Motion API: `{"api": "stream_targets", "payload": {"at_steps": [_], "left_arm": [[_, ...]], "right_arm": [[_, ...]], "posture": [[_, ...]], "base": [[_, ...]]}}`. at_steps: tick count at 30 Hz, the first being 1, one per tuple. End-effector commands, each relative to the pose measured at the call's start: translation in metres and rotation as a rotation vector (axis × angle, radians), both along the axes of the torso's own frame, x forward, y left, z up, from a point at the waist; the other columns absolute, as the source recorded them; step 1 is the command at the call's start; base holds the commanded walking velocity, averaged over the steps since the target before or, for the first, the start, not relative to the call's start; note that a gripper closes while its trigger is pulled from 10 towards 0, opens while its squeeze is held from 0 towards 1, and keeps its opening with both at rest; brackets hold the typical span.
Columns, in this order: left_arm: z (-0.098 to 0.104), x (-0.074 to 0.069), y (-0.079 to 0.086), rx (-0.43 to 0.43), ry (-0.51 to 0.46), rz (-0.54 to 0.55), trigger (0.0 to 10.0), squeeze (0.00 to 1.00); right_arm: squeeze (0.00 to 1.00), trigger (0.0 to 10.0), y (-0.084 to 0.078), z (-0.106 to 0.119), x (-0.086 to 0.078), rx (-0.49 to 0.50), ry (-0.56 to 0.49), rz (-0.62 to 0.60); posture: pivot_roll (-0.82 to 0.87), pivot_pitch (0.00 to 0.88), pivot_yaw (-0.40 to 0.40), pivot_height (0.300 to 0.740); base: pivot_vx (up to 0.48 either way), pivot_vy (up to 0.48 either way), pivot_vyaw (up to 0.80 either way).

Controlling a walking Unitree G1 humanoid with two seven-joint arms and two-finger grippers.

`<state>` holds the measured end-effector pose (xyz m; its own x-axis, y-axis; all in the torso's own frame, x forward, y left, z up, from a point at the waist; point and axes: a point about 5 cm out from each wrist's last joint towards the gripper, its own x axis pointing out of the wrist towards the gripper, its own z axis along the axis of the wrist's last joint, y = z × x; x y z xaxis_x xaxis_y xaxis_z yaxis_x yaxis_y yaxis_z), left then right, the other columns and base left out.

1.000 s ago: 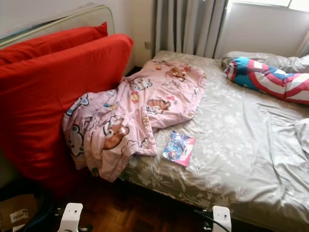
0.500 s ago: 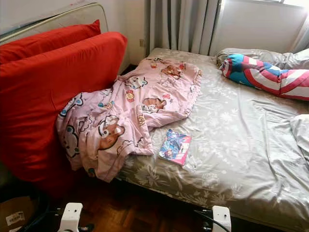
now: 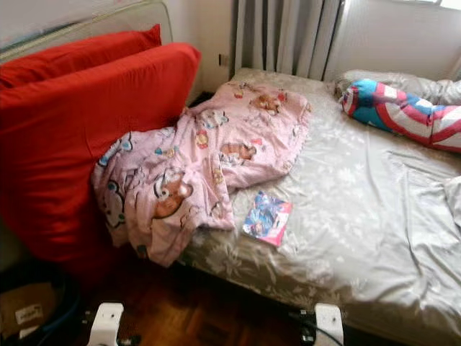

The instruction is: Clean up the room

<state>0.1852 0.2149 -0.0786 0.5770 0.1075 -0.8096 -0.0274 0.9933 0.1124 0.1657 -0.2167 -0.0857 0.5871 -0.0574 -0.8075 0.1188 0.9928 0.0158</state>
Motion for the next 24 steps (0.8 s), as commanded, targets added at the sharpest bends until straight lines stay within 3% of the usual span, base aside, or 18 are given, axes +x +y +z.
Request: {"api": "stream_targets", "payload": {"at_steps": [1,5,13,14,19,20,24], "left_arm": [[-0.0013,-0.0020,-0.0010,-0.010,0.008,0.003,10.0,0.00],[-0.0013,-0.0020,-0.0011,-0.013,0.007,0.004,10.0,0.00],[-0.0013,-0.0020,-0.0012,-0.015,0.005,0.007,10.0,0.00],[-0.0013,-0.0020,-0.0012,-0.015,0.005,0.008,10.0,0.00],[-0.0013,-0.0021,-0.0011,-0.015,0.006,0.008,10.0,0.00],[-0.0013,-0.0022,-0.0011,-0.015,0.006,0.008,10.0,0.00],[-0.0014,-0.0022,-0.0012,-0.016,0.006,0.008,10.0,0.00]], "right_arm": [[0.00,10.0,-0.0024,-0.0002,-0.0018,-0.001,-0.001,-0.011],[0.00,10.0,-0.0024,-0.0002,-0.0018,0.000,-0.001,-0.011],[0.00,10.0,-0.0019,-0.0002,-0.0019,0.014,-0.005,-0.020],[1.00,10.0,-0.0019,-0.0001,-0.0017,0.014,-0.006,-0.020],[1.00,10.0,-0.0020,-0.0002,-0.0019,0.013,-0.007,-0.027],[0.00,10.0,-0.0022,-0.0002,-0.0020,0.011,-0.006,-0.026],[0.00,10.0,-0.0018,-0.0003,-0.0020,0.016,-0.004,-0.017]], "posture": [[-0.09,0.000,-0.025,0.740],[-0.09,0.000,-0.025,0.740],[-0.09,0.000,-0.026,0.740],[-0.09,0.000,-0.026,0.740],[-0.09,0.000,-0.026,0.740],[-0.09,0.000,-0.026,0.740],[-0.09,0.000,-0.026,0.740]], "base": [[0.000,0.000,0.00],[0.000,0.000,0.00],[0.263,0.000,0.00],[0.270,0.000,0.00],[0.268,0.000,0.00],[0.274,0.000,0.00],[0.273,0.000,0.00]]}}
